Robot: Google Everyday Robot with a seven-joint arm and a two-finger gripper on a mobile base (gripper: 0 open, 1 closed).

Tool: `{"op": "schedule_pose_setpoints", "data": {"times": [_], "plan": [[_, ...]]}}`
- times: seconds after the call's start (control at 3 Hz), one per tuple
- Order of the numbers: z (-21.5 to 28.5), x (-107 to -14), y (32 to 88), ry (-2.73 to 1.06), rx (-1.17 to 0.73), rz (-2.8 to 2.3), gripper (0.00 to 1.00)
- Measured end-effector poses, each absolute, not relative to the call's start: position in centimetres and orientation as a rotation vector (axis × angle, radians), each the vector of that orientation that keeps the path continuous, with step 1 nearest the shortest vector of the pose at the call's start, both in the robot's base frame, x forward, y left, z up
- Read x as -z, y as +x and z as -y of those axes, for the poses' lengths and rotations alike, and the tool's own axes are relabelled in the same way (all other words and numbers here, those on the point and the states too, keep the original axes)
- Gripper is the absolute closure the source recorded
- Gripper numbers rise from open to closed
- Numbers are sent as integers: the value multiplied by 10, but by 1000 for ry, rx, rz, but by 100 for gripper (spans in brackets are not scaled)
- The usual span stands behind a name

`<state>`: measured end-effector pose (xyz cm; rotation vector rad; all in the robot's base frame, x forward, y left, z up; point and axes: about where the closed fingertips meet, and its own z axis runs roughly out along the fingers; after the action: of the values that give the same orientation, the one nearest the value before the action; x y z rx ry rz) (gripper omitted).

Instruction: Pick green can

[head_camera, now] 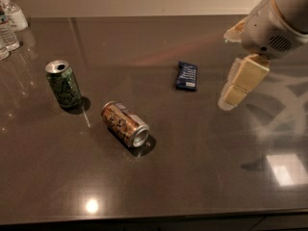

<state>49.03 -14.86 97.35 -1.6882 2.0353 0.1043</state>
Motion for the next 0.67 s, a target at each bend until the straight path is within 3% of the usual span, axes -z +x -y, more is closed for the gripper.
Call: {"op": "schedule_pose_setpoints", "data": {"times": [0.67], "plan": [[92,-965,523,-1644,-215,-1916,0]]}}
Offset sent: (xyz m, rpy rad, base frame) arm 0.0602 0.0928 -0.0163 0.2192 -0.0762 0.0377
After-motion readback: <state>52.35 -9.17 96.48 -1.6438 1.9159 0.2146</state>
